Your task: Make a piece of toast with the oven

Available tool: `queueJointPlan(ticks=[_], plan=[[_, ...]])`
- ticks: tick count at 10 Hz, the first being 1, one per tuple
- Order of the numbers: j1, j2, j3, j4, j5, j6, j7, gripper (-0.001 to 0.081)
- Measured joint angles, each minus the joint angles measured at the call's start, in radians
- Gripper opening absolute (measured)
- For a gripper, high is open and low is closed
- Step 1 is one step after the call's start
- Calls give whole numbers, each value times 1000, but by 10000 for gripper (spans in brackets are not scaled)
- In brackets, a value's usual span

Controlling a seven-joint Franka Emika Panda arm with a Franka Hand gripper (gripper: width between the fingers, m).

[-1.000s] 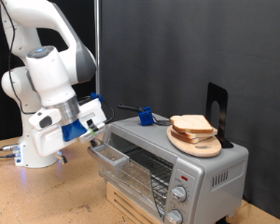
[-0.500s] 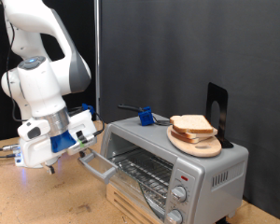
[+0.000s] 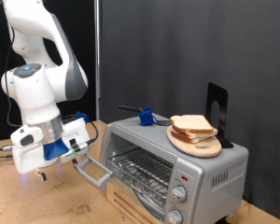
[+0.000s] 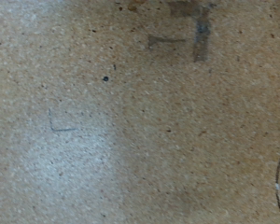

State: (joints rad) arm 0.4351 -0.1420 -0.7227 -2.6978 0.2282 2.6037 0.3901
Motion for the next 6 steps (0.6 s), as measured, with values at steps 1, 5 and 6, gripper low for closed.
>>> queueJointPlan(ticks=[1,5,6], plan=[[-1,14,-5,-7,0,16,-8,801],[-6,79,-30,-11,29,64,-48,801],[-8,95,-34,-11,45,72,-69,801]])
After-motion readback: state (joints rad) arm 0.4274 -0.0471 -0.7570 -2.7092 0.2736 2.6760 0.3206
